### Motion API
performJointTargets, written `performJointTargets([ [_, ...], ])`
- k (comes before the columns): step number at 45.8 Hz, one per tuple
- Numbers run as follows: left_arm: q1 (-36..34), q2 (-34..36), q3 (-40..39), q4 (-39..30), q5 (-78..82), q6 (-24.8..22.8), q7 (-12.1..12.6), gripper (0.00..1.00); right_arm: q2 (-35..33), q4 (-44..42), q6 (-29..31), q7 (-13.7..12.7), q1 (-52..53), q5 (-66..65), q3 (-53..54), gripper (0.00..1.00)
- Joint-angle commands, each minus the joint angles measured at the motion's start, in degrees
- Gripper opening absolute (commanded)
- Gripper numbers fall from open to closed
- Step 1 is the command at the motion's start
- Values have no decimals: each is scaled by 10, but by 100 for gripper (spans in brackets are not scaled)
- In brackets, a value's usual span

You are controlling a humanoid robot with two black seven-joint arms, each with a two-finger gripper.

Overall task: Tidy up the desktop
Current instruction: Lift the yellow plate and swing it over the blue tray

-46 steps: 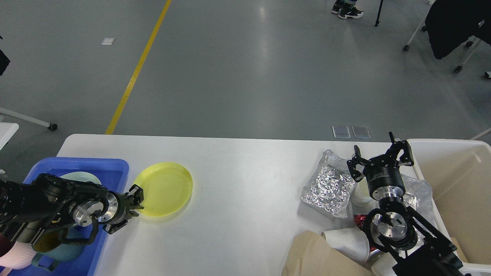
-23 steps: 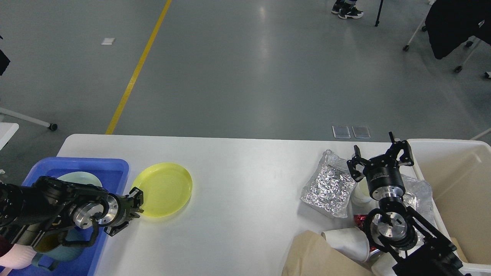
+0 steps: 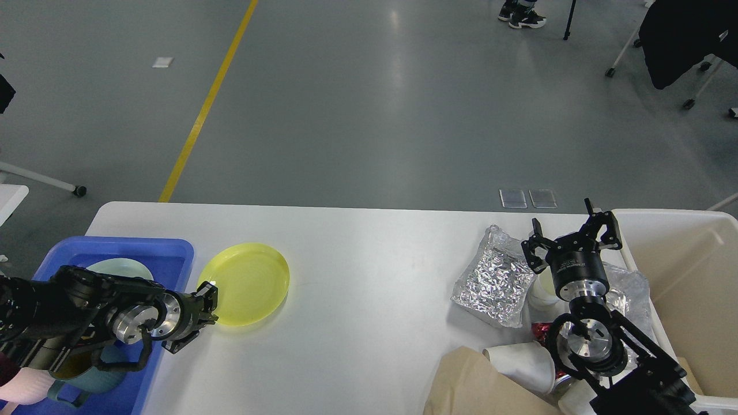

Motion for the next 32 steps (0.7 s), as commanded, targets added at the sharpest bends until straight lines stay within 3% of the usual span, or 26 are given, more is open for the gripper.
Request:
performJointTargets([
  [1, -5, 3, 0, -11, 0, -6, 1, 0, 0, 0, 0, 0, 0, 0, 0, 100],
  [11, -83, 47, 37, -81, 0, -36, 3, 0, 0, -1, 0, 0, 0, 0, 0, 100],
  [32, -437, 154, 254, -324, 20, -53, 2, 0, 0, -1, 0, 0, 0, 0, 0, 100],
])
